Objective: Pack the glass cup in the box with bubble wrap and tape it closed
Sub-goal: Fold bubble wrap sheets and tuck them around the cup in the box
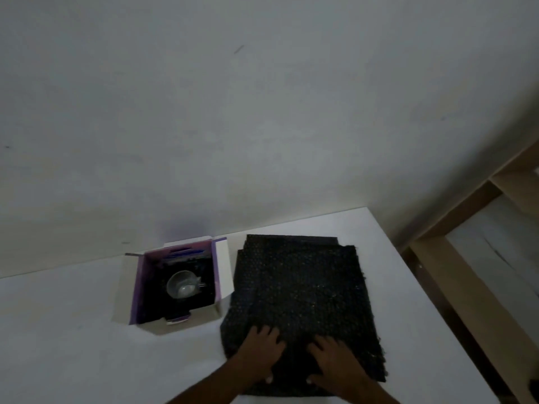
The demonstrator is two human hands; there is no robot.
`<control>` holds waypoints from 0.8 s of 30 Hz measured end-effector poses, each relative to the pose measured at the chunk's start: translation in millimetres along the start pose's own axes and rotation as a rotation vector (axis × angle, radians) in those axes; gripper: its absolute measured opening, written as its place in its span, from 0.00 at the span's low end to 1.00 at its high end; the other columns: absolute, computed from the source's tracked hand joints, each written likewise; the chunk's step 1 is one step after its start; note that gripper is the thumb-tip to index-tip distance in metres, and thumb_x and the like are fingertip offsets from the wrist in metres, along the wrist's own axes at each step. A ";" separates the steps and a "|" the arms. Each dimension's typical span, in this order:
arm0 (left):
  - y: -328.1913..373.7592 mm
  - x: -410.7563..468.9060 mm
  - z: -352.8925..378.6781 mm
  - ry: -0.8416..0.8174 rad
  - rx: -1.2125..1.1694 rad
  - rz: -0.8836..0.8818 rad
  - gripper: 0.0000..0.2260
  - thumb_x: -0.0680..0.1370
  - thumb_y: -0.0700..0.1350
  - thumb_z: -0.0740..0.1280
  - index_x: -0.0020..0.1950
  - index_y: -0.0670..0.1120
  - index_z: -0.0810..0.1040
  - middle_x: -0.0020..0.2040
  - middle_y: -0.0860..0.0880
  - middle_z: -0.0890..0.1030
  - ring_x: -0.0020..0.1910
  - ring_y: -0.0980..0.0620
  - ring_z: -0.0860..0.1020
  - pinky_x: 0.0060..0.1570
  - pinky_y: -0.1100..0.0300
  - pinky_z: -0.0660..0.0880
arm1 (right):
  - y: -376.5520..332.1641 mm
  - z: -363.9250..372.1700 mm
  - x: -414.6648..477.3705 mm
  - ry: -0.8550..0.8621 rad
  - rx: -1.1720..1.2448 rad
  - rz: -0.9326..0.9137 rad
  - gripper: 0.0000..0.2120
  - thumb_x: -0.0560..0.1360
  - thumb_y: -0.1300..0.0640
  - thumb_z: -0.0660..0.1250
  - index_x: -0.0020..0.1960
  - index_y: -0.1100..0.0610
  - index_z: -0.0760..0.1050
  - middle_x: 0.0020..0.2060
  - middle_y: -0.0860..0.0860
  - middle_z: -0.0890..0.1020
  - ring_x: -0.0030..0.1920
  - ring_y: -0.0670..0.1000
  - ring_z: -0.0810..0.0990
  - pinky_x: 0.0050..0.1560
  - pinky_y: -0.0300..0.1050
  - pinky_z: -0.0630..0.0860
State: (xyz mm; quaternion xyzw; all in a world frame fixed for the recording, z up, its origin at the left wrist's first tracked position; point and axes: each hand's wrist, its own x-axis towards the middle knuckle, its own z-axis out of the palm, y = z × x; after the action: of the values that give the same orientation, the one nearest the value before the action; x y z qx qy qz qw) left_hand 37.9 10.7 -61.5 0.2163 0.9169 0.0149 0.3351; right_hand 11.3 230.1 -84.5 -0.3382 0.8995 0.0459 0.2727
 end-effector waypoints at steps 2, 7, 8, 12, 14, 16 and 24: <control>-0.9 4.6 15.2 0.027 -0.025 -0.012 0.23 0.78 0.43 0.65 0.71 0.43 0.63 0.72 0.38 0.60 0.69 0.36 0.61 0.64 0.37 0.63 | -1.1 5.3 -5.4 0.059 0.091 -0.039 0.31 0.69 0.33 0.61 0.64 0.51 0.69 0.65 0.54 0.72 0.63 0.57 0.72 0.58 0.55 0.70; -18.4 4.4 9.5 0.139 -0.423 0.040 0.11 0.81 0.48 0.59 0.56 0.43 0.76 0.56 0.42 0.77 0.56 0.46 0.74 0.55 0.54 0.71 | 10.9 -0.9 -15.8 0.247 0.247 -0.084 0.33 0.73 0.26 0.50 0.61 0.49 0.73 0.58 0.48 0.78 0.56 0.51 0.76 0.55 0.48 0.72; -21.6 2.8 3.9 0.153 -0.523 0.036 0.12 0.82 0.49 0.56 0.51 0.44 0.76 0.51 0.44 0.78 0.50 0.48 0.76 0.52 0.55 0.72 | 17.6 -4.0 -15.9 0.252 0.254 -0.098 0.33 0.73 0.27 0.50 0.62 0.49 0.72 0.58 0.48 0.78 0.56 0.51 0.76 0.55 0.48 0.72; -32.2 -2.2 -23.3 0.298 -0.735 0.009 0.14 0.82 0.50 0.55 0.39 0.49 0.70 0.36 0.51 0.75 0.35 0.56 0.73 0.40 0.61 0.69 | 46.2 -38.1 -16.0 0.199 0.404 -0.120 0.24 0.73 0.30 0.57 0.52 0.49 0.73 0.46 0.44 0.80 0.44 0.42 0.76 0.45 0.39 0.73; -37.0 2.9 -38.1 0.362 -0.667 -0.057 0.12 0.82 0.51 0.55 0.42 0.49 0.72 0.38 0.51 0.77 0.37 0.55 0.76 0.41 0.60 0.72 | 59.3 -54.3 -9.4 0.207 0.363 -0.129 0.17 0.77 0.39 0.57 0.50 0.51 0.74 0.44 0.48 0.81 0.42 0.45 0.78 0.42 0.40 0.74; -41.2 12.2 -46.9 0.548 -0.489 -0.155 0.09 0.81 0.51 0.57 0.49 0.51 0.75 0.45 0.50 0.80 0.43 0.51 0.79 0.44 0.57 0.75 | 75.5 -67.4 4.6 0.221 0.360 -0.094 0.11 0.79 0.48 0.58 0.52 0.54 0.74 0.46 0.51 0.82 0.43 0.48 0.79 0.41 0.41 0.73; -20.1 40.1 -44.5 0.949 0.052 0.012 0.13 0.72 0.45 0.65 0.56 0.49 0.78 0.56 0.47 0.78 0.55 0.46 0.75 0.55 0.52 0.69 | 115.8 -123.0 100.3 0.307 0.348 0.028 0.13 0.78 0.48 0.61 0.60 0.51 0.76 0.50 0.51 0.83 0.47 0.50 0.80 0.47 0.46 0.77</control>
State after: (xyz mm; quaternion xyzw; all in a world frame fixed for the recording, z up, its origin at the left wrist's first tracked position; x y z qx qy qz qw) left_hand -24.9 14.1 -54.9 0.1992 0.9675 0.0908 -0.1262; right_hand -181.1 227.5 -44.4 -0.2764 0.9295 -0.1582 0.1862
